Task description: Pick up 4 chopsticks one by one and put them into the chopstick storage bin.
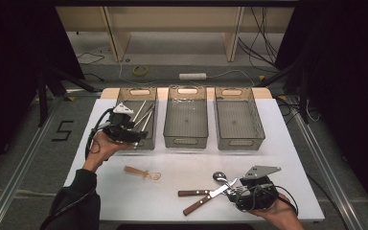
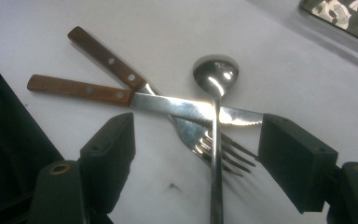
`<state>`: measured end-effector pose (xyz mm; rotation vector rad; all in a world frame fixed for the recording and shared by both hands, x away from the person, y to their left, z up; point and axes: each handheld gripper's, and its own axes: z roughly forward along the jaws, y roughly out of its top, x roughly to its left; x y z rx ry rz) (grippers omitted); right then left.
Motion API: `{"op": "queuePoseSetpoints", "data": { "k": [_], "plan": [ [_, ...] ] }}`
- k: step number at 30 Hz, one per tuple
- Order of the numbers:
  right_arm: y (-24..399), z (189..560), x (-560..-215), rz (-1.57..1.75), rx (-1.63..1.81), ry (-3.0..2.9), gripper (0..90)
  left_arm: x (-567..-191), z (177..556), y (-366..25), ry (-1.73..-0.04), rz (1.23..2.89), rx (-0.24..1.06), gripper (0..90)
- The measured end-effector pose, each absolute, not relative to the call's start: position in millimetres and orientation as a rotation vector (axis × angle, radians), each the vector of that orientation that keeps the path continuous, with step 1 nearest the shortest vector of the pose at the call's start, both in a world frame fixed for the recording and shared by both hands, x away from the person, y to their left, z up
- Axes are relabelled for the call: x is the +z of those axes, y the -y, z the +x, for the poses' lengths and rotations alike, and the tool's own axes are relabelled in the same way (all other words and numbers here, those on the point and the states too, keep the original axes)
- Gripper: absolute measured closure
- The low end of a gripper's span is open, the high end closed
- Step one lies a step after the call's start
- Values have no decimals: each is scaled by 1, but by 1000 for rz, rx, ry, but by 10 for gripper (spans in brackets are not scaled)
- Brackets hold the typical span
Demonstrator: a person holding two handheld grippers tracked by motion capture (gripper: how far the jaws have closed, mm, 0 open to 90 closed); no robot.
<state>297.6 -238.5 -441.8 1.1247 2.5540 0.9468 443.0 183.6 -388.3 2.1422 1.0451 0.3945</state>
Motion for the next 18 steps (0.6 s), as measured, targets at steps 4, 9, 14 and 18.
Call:
{"op": "queuePoseSetpoints", "data": {
  "k": [4,9,14,18],
  "plan": [
    [238,297,-442,1123,948,-2555,283,-390,428,-182,-980,2225,398,296],
    [238,297,-442,1119,947,-2557,283,-391,413,-175,-885,2331,394,281],
    [238,297,-441,1116,950,-2557,283,-395,404,-171,-823,2425,363,266],
    [238,297,-442,1116,951,-2558,282,-400,399,-167,-762,2506,361,256]
  ]
}}
